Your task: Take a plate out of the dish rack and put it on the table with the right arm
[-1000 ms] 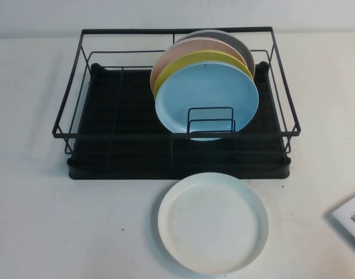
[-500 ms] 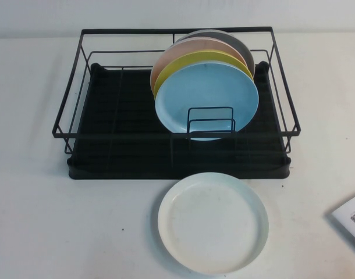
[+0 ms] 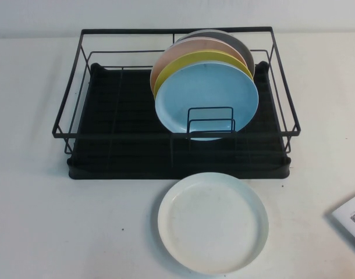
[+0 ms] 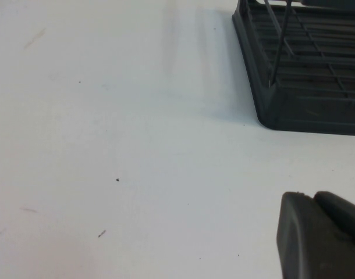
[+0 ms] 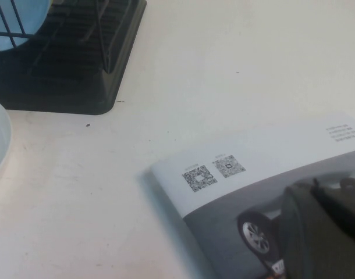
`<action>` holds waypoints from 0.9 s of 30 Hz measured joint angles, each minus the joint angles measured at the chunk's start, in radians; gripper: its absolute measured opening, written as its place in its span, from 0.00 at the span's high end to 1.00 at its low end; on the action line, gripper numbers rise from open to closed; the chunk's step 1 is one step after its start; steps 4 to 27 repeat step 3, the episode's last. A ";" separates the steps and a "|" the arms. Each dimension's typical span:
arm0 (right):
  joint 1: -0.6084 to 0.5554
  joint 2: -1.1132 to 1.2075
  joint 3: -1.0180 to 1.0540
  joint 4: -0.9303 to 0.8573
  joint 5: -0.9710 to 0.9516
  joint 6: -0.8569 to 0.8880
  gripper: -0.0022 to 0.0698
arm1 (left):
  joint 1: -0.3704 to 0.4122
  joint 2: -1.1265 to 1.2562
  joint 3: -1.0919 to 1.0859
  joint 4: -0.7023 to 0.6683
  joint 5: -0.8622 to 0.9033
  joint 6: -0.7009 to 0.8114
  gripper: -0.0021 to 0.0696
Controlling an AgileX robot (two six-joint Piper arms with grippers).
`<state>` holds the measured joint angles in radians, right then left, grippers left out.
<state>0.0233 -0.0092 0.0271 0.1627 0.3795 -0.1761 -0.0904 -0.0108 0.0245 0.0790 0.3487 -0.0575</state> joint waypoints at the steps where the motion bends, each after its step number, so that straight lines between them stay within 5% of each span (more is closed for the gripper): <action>1: 0.000 0.000 0.000 0.000 0.002 0.000 1.00 | 0.000 0.000 0.000 0.000 0.000 0.000 0.98; 27: 0.000 0.000 0.000 0.000 0.002 0.000 1.00 | 0.000 0.000 0.000 0.000 0.000 0.000 0.98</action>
